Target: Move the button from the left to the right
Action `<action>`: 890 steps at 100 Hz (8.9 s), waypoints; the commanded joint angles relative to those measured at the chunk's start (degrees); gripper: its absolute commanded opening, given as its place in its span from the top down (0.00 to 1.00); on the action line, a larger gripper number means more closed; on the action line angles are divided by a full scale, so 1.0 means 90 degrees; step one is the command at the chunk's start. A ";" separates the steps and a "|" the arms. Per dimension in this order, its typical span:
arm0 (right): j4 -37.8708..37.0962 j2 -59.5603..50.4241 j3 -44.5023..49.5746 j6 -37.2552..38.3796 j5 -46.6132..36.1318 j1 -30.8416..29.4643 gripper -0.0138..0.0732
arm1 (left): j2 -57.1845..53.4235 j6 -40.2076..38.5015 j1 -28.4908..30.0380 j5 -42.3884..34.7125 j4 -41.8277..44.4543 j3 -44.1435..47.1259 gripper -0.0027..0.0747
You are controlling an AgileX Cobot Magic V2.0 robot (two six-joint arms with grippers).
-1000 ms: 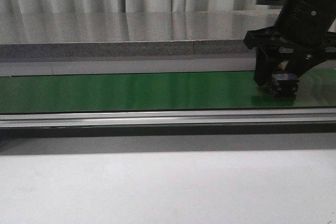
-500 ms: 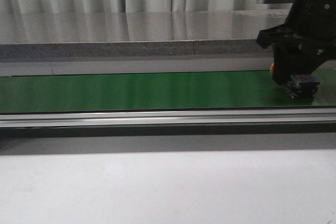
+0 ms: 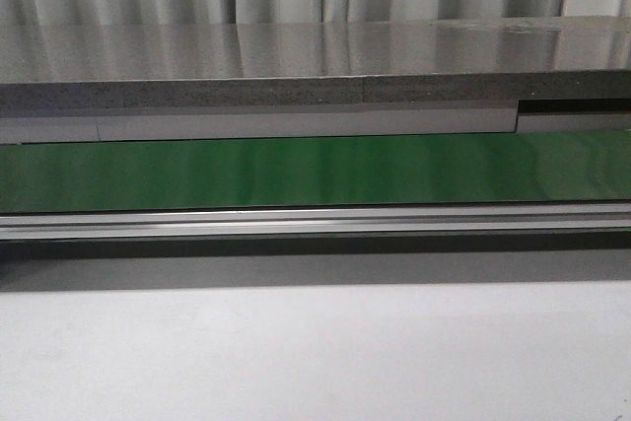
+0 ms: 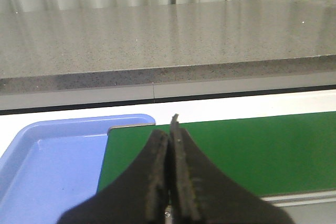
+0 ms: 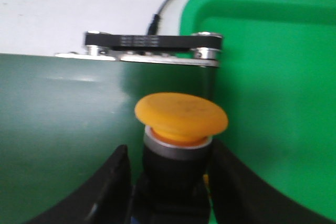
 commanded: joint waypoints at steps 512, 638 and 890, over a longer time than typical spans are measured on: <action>0.1652 -0.9130 0.6481 -0.0597 -0.3358 0.1309 0.92 | 0.0027 0.0006 -0.0050 -0.0510 -0.0044 -0.0181 0.99; -0.0241 -1.0989 0.8651 0.2131 -0.5110 0.1883 0.92 | 0.0027 0.0006 -0.0050 -0.0510 -0.0044 -0.0181 0.99; -0.0189 -1.1432 0.9721 0.2143 -0.5950 0.1883 0.92 | -0.2327 -0.1675 -0.0050 -0.1419 0.1832 0.1927 0.99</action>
